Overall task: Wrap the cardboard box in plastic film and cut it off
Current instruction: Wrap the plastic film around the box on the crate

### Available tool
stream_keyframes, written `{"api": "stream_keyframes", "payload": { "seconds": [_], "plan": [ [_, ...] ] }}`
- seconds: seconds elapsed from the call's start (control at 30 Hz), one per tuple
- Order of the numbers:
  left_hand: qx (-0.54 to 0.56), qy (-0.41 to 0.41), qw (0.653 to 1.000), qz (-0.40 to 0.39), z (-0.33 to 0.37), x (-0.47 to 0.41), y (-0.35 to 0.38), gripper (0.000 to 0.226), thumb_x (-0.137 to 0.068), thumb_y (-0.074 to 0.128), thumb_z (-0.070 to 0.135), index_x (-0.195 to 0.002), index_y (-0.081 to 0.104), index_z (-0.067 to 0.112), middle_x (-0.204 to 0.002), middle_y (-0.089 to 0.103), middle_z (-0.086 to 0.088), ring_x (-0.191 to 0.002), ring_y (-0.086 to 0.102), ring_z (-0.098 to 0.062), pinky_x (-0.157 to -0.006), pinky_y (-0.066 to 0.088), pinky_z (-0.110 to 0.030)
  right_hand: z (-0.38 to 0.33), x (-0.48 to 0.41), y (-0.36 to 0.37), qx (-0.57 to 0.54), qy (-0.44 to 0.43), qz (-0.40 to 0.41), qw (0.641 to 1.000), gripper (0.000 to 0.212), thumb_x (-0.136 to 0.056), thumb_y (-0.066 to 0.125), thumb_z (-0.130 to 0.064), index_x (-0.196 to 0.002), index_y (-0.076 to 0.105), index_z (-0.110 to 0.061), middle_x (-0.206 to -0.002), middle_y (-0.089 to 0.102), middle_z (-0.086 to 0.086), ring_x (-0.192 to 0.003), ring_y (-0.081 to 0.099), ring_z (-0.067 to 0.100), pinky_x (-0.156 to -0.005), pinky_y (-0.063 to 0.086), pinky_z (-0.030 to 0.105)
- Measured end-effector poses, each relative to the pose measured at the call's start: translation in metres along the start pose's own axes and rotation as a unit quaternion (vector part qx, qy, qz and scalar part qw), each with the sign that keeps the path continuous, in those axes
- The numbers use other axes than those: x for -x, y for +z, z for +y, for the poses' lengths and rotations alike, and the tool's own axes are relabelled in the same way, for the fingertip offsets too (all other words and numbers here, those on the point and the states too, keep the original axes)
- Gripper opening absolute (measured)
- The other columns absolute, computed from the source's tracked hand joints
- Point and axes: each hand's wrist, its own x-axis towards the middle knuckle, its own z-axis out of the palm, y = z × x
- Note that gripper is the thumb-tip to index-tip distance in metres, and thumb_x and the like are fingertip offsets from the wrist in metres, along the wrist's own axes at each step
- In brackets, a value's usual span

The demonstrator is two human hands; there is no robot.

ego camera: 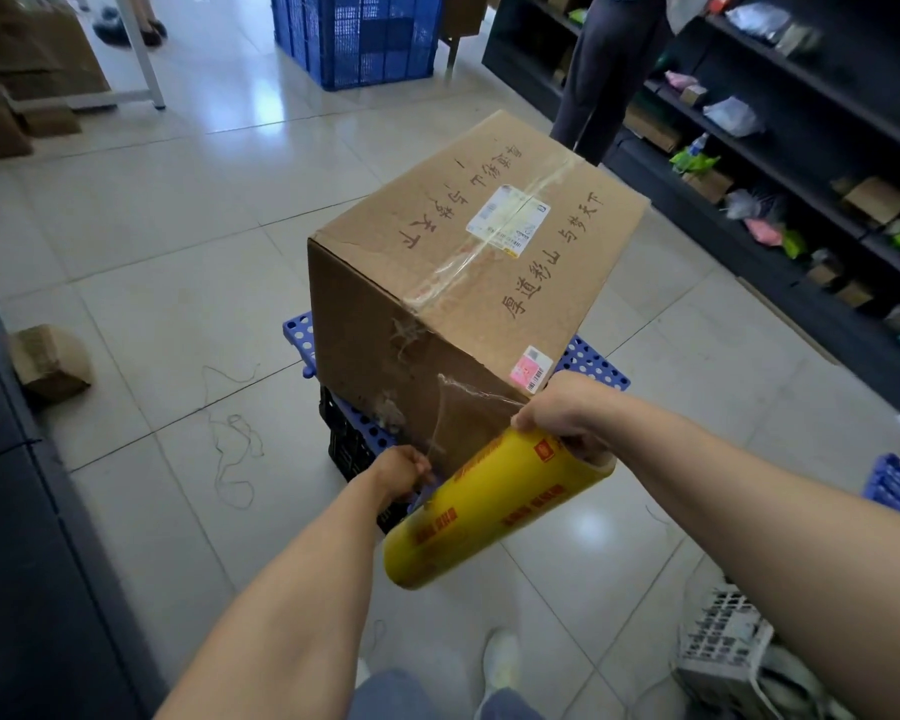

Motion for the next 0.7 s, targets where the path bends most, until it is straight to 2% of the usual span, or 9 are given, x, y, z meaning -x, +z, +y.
{"api": "stream_keyframes", "payload": {
  "seconds": [0.1,0.17,0.3,0.4,0.47,0.53,0.6,0.7],
  "plan": [
    [0.117,-0.012,0.992,0.037,-0.007,-0.003,-0.004,0.025,-0.102,0.036,0.006,-0.08,0.049,0.009,-0.072,0.055,-0.011,-0.063,0.053,-0.021,-0.066,0.052,-0.035,0.001,-0.002,-0.001,-0.004,0.01,-0.001,1.0,0.051,-0.088,0.063,-0.03,-0.128,0.045,-0.005,-0.103,0.052,0.012,-0.086,0.055,0.027,-0.069,0.048,0.034],
    [0.132,-0.006,0.99,0.056,-0.005,-0.002,-0.009,0.024,-0.101,0.036,0.003,-0.081,0.049,0.007,-0.07,0.051,-0.012,-0.06,0.052,-0.022,-0.066,0.054,-0.037,0.0,-0.003,-0.002,-0.015,0.014,-0.003,1.0,0.052,-0.088,0.064,-0.03,-0.129,0.044,-0.004,-0.103,0.052,0.013,-0.087,0.054,0.028,-0.07,0.048,0.035],
    [0.096,-0.025,0.995,-0.023,-0.006,0.004,-0.021,0.022,-0.089,0.042,-0.011,-0.086,0.057,0.005,-0.083,0.057,-0.012,-0.075,0.06,-0.023,-0.065,0.055,-0.03,-0.002,-0.003,-0.004,0.002,0.008,-0.001,1.0,0.05,-0.088,0.063,-0.029,-0.127,0.044,-0.004,-0.103,0.052,0.012,-0.088,0.054,0.027,-0.072,0.048,0.034],
    [-0.007,-0.018,0.999,-0.038,-0.012,-0.001,-0.019,0.02,-0.085,0.056,-0.009,-0.079,0.065,0.008,-0.082,0.062,-0.012,-0.079,0.06,-0.023,-0.081,0.056,-0.036,-0.003,-0.004,-0.004,0.038,0.006,0.01,0.999,0.049,-0.088,0.062,-0.03,-0.127,0.045,-0.005,-0.103,0.053,0.013,-0.088,0.056,0.028,-0.071,0.05,0.033],
    [-0.023,0.004,1.0,0.008,-0.011,-0.008,-0.015,0.022,-0.086,0.06,-0.005,-0.069,0.064,0.009,-0.075,0.061,-0.011,-0.077,0.059,-0.024,-0.085,0.055,-0.04,-0.003,-0.005,-0.005,0.056,0.001,0.016,0.998,0.051,-0.088,0.062,-0.031,-0.128,0.045,-0.004,-0.108,0.056,0.014,-0.09,0.059,0.029,-0.075,0.053,0.034],
    [-0.006,0.015,0.996,0.089,-0.007,-0.016,-0.013,0.025,-0.089,0.056,-0.002,-0.067,0.061,0.008,-0.074,0.059,-0.012,-0.076,0.056,-0.025,-0.08,0.053,-0.04,-0.003,-0.005,-0.008,0.069,-0.003,0.022,0.997,0.052,-0.088,0.062,-0.032,-0.129,0.046,-0.004,-0.113,0.058,0.014,-0.093,0.06,0.029,-0.072,0.054,0.033],
    [0.038,0.004,0.986,0.16,-0.004,-0.023,-0.015,0.018,-0.092,0.052,0.001,-0.075,0.06,0.004,-0.082,0.057,-0.014,-0.079,0.052,-0.026,-0.072,0.048,-0.036,-0.002,-0.006,-0.011,0.066,0.0,0.025,0.998,0.05,-0.087,0.063,-0.031,-0.128,0.047,-0.005,-0.11,0.056,0.013,-0.087,0.058,0.027,-0.057,0.048,0.029],
    [0.079,-0.019,0.977,0.196,-0.002,-0.034,-0.012,0.012,-0.093,0.056,0.011,-0.084,0.058,0.003,-0.088,0.058,-0.018,-0.079,0.054,-0.028,-0.077,0.05,-0.039,-0.002,-0.005,-0.017,0.067,0.004,0.032,0.997,0.046,-0.087,0.064,-0.031,-0.122,0.05,-0.005,-0.106,0.056,0.012,-0.084,0.057,0.026,-0.058,0.046,0.029]
  ]
}}
